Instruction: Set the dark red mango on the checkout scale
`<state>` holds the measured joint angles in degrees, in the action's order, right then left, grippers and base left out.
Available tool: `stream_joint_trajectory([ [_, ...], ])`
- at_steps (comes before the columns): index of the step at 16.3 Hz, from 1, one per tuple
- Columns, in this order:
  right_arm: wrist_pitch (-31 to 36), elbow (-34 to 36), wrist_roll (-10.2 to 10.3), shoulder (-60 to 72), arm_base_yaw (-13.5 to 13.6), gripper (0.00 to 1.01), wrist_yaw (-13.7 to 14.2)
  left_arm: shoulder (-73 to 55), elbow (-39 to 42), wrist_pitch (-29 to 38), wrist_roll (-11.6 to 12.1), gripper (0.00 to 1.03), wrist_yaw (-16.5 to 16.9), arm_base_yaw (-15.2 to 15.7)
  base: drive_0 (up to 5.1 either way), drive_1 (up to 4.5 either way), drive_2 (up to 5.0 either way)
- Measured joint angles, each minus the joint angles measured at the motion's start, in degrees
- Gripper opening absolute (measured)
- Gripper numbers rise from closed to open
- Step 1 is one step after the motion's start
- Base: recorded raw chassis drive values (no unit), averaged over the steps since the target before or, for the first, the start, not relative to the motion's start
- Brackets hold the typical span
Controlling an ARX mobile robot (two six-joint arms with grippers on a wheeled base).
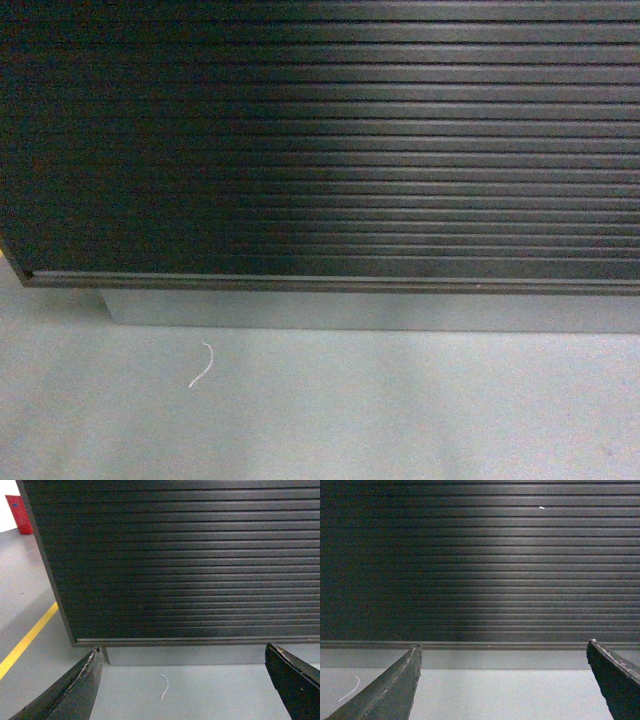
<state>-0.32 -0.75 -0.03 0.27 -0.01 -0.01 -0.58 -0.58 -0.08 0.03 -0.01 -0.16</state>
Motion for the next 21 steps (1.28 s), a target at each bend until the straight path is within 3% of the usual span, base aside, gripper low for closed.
stream_joint_trajectory([
  [14, 0.04, 0.00, 0.00, 0.00, 0.00, 0.98, 0.00, 0.00, 0.00, -0.09, 0.00, 0.98, 0.02, 0.00, 0.0, 2.97, -3.0],
  [21, 0.09, 0.00, 0.00, 0.00, 0.00, 0.98, 0.00, 0.00, 0.00, -0.13, 0.00, 0.98, 0.00, 0.00, 0.0, 0.00, 0.0],
])
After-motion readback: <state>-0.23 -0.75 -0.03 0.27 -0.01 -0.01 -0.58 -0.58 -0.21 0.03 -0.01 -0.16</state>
